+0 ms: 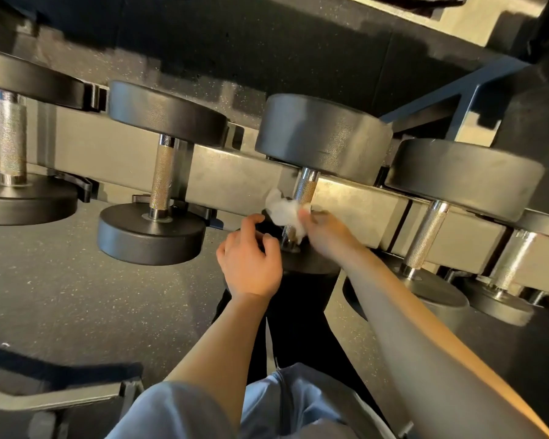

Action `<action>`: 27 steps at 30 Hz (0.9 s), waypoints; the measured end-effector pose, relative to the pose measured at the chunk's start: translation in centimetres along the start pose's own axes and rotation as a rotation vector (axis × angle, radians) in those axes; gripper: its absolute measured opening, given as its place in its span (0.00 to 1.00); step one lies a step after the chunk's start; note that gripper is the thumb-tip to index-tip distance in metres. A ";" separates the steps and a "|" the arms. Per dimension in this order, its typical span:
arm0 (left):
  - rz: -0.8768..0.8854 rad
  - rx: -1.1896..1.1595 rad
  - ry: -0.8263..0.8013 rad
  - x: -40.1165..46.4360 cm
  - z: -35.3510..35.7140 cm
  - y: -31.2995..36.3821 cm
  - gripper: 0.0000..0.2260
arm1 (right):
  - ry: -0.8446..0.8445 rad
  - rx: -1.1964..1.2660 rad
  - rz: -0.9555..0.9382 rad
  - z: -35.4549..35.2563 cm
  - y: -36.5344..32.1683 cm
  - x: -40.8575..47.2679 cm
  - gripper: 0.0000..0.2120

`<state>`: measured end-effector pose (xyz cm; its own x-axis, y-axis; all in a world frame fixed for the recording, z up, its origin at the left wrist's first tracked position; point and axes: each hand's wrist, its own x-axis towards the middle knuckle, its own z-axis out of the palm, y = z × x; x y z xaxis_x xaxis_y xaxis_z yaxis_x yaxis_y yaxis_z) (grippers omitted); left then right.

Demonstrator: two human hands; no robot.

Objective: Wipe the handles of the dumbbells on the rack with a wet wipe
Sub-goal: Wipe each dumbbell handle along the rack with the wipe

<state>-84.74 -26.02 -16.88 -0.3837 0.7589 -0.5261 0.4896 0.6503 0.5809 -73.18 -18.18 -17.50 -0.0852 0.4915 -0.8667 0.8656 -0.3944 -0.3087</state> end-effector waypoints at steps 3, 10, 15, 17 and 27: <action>0.000 -0.007 -0.007 0.0 0.0 0.0 0.19 | -0.125 -0.273 -0.030 1.2 1.5 -1.4 0.22; -0.024 -0.004 -0.025 0.0 -0.1 0.1 0.20 | -0.257 -0.420 -0.234 -1.1 0.9 -2.8 0.12; -0.023 -0.016 -0.014 0.1 -0.1 0.1 0.20 | -0.305 -0.375 -0.211 -0.7 -0.1 -2.0 0.13; -0.023 -0.026 0.001 0.1 -0.1 0.1 0.21 | -0.244 -0.559 -0.193 0.2 -1.6 -1.1 0.11; -0.014 -0.090 0.084 0.0 0.0 0.1 0.22 | -0.352 -0.381 -0.204 -1.4 0.8 -1.8 0.14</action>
<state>-84.67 -25.94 -16.87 -0.4566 0.7474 -0.4827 0.4132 0.6586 0.6290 -71.63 -18.36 -15.65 -0.3728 0.2137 -0.9029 0.9259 0.0219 -0.3771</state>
